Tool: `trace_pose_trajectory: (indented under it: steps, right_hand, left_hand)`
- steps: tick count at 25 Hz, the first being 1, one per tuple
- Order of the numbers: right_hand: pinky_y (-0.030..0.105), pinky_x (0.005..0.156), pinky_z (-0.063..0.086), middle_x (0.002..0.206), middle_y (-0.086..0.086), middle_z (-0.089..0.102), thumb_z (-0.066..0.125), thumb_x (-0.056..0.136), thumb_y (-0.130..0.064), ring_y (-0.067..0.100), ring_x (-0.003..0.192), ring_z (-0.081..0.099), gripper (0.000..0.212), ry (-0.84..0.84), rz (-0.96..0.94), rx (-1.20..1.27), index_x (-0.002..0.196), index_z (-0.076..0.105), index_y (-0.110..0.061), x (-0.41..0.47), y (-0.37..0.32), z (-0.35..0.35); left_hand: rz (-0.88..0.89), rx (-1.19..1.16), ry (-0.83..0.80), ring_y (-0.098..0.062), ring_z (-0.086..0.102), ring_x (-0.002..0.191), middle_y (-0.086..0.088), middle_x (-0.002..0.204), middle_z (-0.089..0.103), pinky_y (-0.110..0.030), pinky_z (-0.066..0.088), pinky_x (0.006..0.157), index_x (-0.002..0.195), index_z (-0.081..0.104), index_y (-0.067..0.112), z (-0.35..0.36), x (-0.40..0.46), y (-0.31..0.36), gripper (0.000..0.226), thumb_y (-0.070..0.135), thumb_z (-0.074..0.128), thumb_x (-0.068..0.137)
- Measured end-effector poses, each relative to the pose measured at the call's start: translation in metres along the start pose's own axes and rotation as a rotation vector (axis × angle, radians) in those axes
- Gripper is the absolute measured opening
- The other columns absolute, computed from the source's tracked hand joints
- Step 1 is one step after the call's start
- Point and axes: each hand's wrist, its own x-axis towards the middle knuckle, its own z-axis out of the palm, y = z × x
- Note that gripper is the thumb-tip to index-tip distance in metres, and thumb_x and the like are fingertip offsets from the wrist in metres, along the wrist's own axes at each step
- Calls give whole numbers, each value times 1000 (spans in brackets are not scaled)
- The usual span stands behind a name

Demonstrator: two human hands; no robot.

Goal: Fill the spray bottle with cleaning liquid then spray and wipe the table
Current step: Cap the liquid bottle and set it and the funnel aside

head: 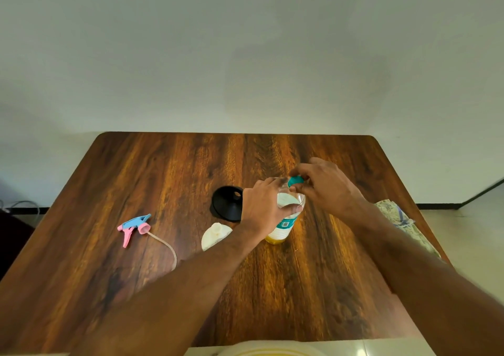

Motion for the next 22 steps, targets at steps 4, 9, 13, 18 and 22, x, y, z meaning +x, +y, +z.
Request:
trace_pose_trajectory:
  steps: [4,9,13,18,22]
  right_hand:
    - [22,76,53,99,-1,63,60,94,-47,11,84,59,33,31,119,-20,108,62,-17,3,-11,5]
    - [28,84,56,109,1,67,62,94,-40,14,94,63,33,-108,-3,-47,118,58,-18,3,-11,-5]
    - [23,76,54,107,2,70,64,95,-34,14,86,64,26,-37,91,3,114,61,-16,1,-16,0]
    - [25,74,54,104,5,69,65,95,-34,15,81,62,26,24,210,35,110,61,-14,0,-24,5]
    - [30,82,58,108,8,68,64,96,-31,20,90,66,27,44,261,63,114,60,-12,-3,-31,5]
  left_hand:
    - [-5,0,-2,-12,60,114,8,128,66,-37,51,86,131,58,29,-1,0,2,72,71,67,73]
    - [-6,8,-3,-13,60,117,8,131,65,-39,49,87,133,57,28,-1,-1,0,73,71,66,74]
    - [-19,34,-19,-13,58,118,9,133,63,-37,44,86,136,54,30,1,-2,2,75,73,63,75]
    - [-23,41,-39,-14,58,119,10,132,63,-39,46,86,135,54,32,0,-2,2,72,72,63,76]
    - [-30,38,-45,-16,58,120,9,133,63,-43,48,88,135,54,30,0,-3,2,72,71,63,76]
